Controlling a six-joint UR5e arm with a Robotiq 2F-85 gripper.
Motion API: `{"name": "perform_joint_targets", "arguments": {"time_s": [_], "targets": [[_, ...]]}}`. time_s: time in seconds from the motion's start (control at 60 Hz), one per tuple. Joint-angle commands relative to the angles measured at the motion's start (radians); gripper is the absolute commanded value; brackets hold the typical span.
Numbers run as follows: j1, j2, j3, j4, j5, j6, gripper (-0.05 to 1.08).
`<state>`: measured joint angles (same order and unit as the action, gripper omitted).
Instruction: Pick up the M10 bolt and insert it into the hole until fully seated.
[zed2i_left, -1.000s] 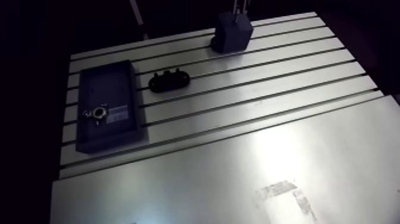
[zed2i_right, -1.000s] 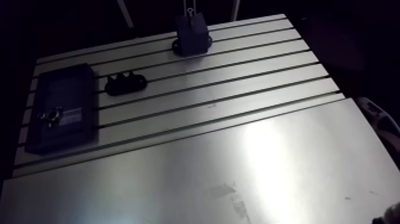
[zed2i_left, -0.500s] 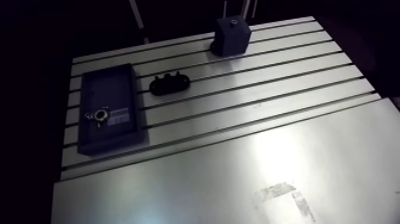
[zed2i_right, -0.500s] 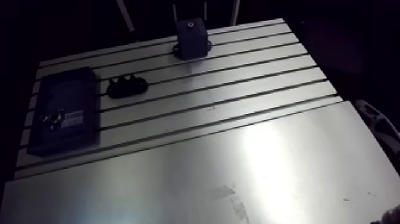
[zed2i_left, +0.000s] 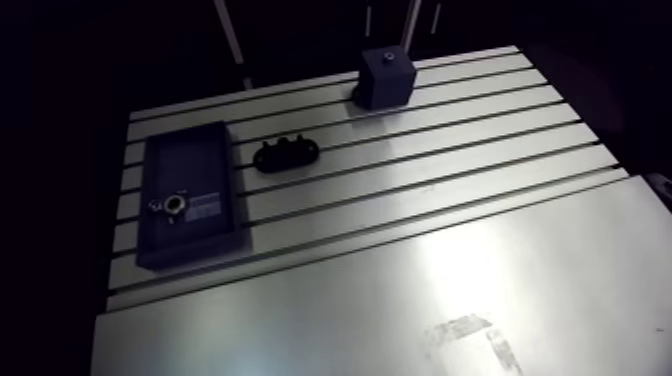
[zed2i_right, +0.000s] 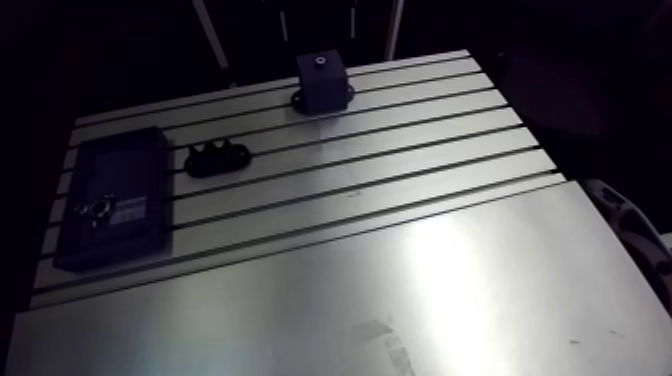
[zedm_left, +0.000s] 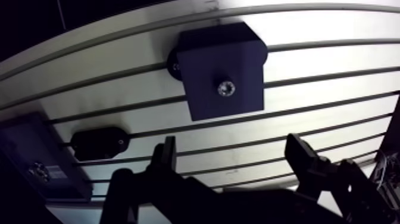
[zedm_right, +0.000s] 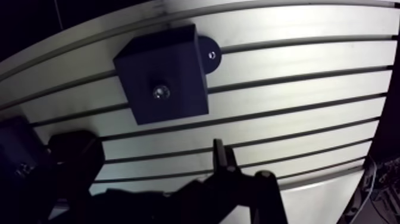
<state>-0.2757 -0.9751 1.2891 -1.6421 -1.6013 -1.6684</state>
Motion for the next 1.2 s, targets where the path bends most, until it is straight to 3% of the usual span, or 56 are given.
{"name": "perform_joint_targets", "arguments": {"time_s": [0.017, 0.233, 0.3, 0.333, 0.4, 0.7, 0.833, 0.95, 1.083, 1.2], "targets": [[0.008, -0.068, 0.025, 0.007, 0.002, -0.001, 0.0], [0.043, -0.205, 0.097, 0.03, -0.006, -0.009, 0.0], [0.047, -0.244, 0.115, 0.053, -0.026, -0.009, 0.0], [0.047, -0.286, 0.135, 0.067, -0.045, -0.009, 0.0], [0.053, -0.326, 0.152, 0.074, -0.05, -0.011, 0.0], [0.099, -0.426, 0.149, 0.109, -0.043, -0.05, 0.0], [0.127, -0.474, 0.185, 0.105, -0.039, -0.05, 0.0], [0.137, -0.48, 0.219, 0.094, -0.038, -0.047, 0.0], [0.145, -0.49, 0.239, 0.077, -0.016, -0.047, 0.0], [0.154, -0.489, 0.244, 0.075, -0.009, -0.042, 0.0]]}}
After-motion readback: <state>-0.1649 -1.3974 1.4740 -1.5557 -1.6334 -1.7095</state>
